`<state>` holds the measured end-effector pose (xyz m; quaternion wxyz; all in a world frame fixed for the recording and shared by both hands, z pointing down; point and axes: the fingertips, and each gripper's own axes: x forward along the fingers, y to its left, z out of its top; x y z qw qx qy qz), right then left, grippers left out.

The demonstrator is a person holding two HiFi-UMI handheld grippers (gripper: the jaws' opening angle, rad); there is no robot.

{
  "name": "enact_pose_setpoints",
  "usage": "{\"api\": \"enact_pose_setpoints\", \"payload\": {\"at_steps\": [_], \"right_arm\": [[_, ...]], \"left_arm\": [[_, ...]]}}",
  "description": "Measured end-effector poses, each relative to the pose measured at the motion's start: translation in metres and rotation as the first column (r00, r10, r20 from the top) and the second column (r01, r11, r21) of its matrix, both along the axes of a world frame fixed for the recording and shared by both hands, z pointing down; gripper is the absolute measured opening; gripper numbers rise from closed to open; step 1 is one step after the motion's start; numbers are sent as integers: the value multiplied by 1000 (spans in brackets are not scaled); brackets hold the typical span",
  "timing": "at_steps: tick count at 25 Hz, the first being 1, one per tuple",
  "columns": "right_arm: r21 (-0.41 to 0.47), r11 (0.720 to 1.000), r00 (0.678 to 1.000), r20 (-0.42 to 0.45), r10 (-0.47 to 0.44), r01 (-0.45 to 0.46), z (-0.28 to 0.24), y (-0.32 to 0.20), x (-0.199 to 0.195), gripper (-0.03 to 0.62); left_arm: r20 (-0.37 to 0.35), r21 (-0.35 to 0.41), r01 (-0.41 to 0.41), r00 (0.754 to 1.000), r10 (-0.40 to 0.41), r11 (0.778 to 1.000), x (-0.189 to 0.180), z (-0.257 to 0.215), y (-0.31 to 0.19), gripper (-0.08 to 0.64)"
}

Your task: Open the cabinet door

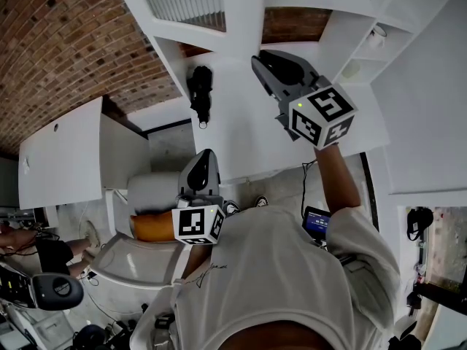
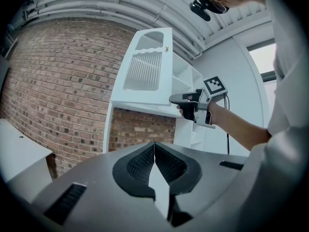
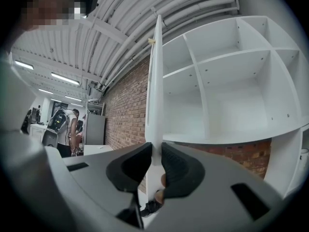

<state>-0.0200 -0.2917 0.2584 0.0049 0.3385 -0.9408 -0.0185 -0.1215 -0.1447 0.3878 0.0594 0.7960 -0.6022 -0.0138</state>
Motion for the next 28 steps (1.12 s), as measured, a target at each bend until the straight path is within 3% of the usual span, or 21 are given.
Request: {"api": "enact_pose_setpoints", "payload": {"at_steps": [28], "right_arm": [[15,996,996,26,-83,82,1,45,-23,64]], "left_arm": [[0,1,6,1000,-6,1000,-5,1,9,17]]}}
